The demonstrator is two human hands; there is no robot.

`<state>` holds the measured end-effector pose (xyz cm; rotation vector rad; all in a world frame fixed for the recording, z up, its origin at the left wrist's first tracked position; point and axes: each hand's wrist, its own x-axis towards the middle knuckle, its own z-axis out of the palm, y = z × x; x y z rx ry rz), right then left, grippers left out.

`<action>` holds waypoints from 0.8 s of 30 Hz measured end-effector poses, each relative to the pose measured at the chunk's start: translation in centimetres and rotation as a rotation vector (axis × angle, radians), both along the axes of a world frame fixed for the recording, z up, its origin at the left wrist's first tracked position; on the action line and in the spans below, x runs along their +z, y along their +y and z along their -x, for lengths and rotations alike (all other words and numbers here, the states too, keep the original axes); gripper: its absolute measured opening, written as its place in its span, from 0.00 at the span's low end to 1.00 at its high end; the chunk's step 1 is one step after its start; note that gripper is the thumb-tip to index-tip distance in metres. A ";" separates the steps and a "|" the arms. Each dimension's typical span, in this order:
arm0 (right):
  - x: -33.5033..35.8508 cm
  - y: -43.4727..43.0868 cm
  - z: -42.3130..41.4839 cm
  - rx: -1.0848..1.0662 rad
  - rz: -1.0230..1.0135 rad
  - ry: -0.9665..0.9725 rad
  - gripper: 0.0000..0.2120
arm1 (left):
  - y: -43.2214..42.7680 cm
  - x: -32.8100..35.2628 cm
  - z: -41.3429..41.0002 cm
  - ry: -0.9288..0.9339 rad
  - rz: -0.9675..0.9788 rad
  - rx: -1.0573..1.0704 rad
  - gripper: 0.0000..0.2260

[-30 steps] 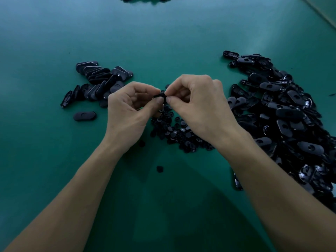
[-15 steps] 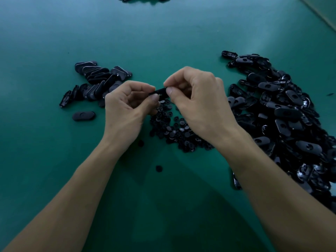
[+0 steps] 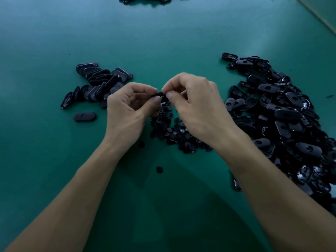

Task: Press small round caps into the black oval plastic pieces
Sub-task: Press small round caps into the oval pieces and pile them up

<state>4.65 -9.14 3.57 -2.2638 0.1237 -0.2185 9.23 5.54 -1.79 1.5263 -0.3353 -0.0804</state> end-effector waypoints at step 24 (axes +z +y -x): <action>-2.1 0.1 0.4 0.050 0.408 0.213 0.06 | -0.1 -0.1 -0.1 -0.015 -0.033 0.118 0.07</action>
